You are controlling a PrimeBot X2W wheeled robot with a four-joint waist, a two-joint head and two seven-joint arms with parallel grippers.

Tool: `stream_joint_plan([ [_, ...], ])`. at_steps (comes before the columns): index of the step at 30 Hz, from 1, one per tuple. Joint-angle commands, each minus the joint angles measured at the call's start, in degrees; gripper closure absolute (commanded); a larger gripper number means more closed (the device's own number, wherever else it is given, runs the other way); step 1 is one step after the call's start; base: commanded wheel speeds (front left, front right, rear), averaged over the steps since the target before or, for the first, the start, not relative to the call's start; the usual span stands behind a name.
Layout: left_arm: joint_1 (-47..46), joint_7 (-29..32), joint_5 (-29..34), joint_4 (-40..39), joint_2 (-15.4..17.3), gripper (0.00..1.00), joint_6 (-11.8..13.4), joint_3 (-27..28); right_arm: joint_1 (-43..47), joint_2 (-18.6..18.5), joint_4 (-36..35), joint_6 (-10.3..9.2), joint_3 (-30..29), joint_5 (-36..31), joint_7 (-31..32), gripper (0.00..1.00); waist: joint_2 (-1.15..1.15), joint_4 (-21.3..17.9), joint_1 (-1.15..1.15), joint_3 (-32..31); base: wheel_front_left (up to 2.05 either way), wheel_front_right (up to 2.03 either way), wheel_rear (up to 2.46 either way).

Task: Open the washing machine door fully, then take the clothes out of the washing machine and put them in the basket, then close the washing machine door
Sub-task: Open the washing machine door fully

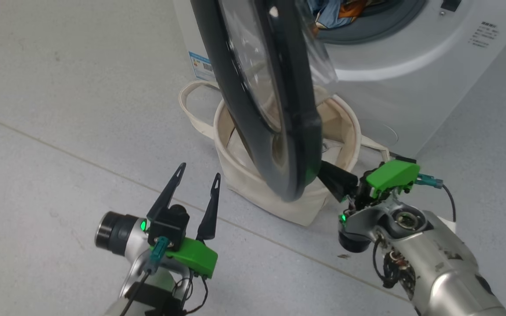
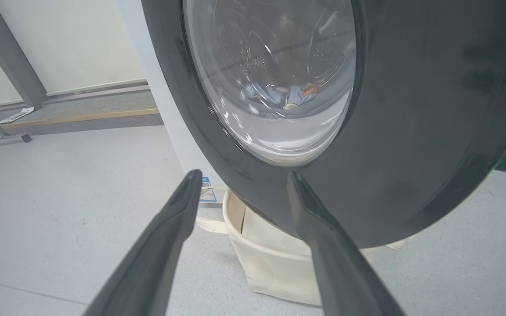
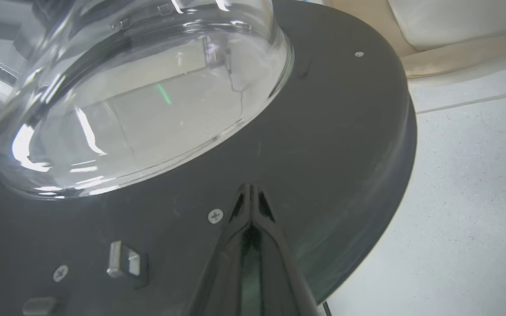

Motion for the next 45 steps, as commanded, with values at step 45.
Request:
stream_joint_plan([
  [45, 8.95, -0.69, -3.49, -4.96, 5.7, 0.0, 1.51, 3.5, 20.9, -10.41, -35.74, 0.03, 0.56, -66.6, -39.76, 1.0, 0.0, -5.66, 0.0, -12.48, 0.0, 0.0, 0.0],
])
